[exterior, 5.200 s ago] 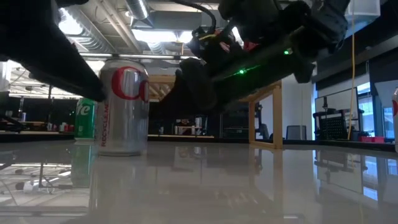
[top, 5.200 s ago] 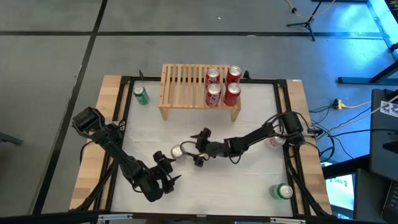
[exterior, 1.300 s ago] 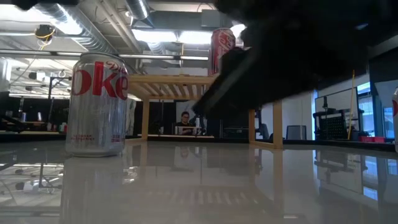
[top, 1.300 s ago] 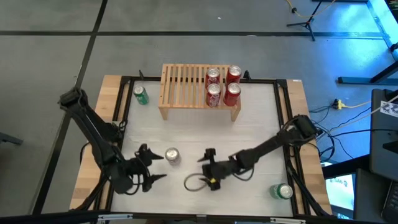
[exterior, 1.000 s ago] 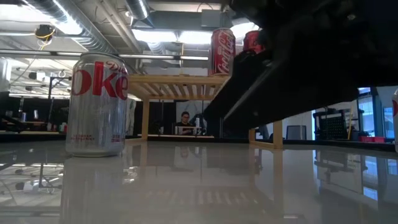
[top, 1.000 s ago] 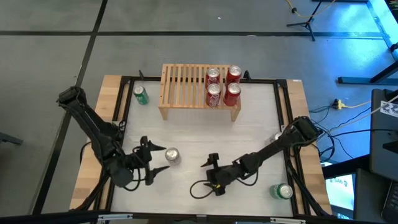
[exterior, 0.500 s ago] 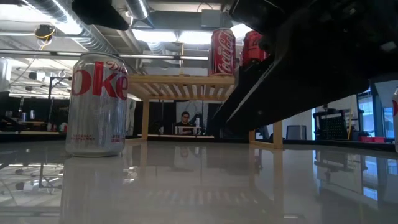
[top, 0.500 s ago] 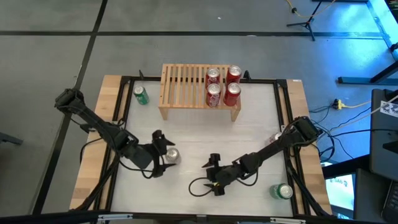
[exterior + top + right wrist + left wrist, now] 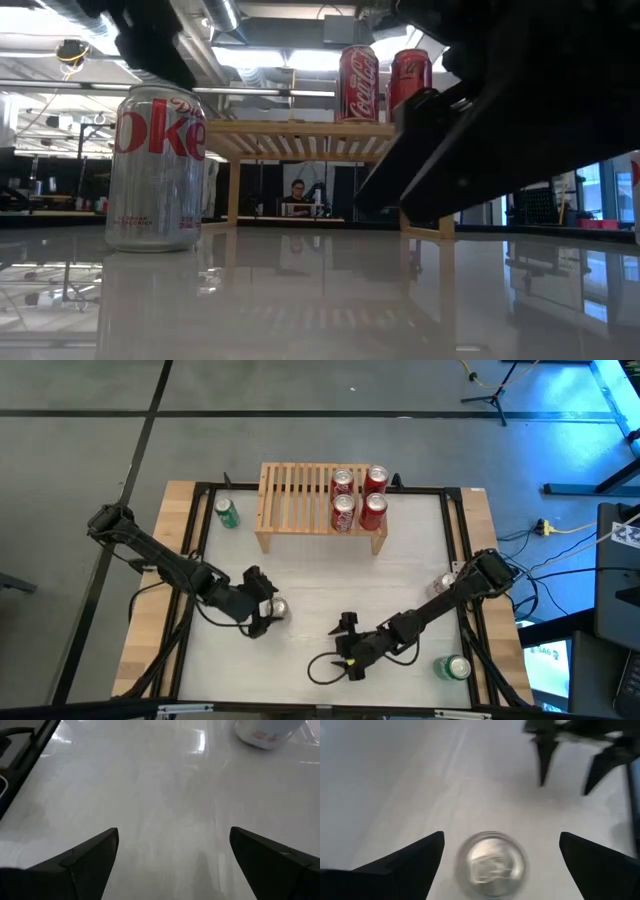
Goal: Place canned beverage on shelf
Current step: Put the left white soda can on the shelf
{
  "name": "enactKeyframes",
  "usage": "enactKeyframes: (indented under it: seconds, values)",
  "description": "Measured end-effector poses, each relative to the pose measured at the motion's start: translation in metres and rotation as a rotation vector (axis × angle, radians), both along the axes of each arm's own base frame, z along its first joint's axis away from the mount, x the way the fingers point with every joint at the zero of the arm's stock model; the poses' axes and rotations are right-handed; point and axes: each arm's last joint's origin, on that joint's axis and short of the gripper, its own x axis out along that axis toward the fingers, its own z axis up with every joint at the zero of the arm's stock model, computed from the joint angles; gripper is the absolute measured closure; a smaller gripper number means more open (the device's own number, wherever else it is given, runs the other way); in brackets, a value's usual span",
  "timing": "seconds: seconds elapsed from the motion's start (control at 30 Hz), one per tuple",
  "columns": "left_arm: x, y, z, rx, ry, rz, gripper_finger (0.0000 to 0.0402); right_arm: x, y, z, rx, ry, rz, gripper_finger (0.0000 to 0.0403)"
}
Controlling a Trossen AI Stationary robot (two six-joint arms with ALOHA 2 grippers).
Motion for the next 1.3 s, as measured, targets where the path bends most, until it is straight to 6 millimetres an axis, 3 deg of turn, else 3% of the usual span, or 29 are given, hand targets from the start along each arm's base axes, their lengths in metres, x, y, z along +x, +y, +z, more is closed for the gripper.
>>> enactKeyframes:
  seconds: [0.63, 0.87, 1.1, 1.3]
  values:
    - [0.019, 0.002, -0.041, 0.073, 0.215, -0.031, 0.0017, -0.001, 0.000, -0.001, 0.018, 0.008, -0.016, 0.0022]
    - [0.022, 0.000, -0.047, 0.096, 0.231, -0.054, 0.0055, 0.000, 0.000, -0.001, 0.015, 0.008, -0.014, 0.0022]
    - [0.025, -0.001, -0.043, 0.123, 0.218, -0.112, 0.0124, -0.001, 0.000, -0.001, 0.019, 0.009, -0.016, 0.0022]
    - [0.036, -0.003, -0.003, 0.162, 0.185, -0.164, 0.0124, -0.001, 0.001, -0.001, 0.050, 0.018, -0.030, 0.0022]
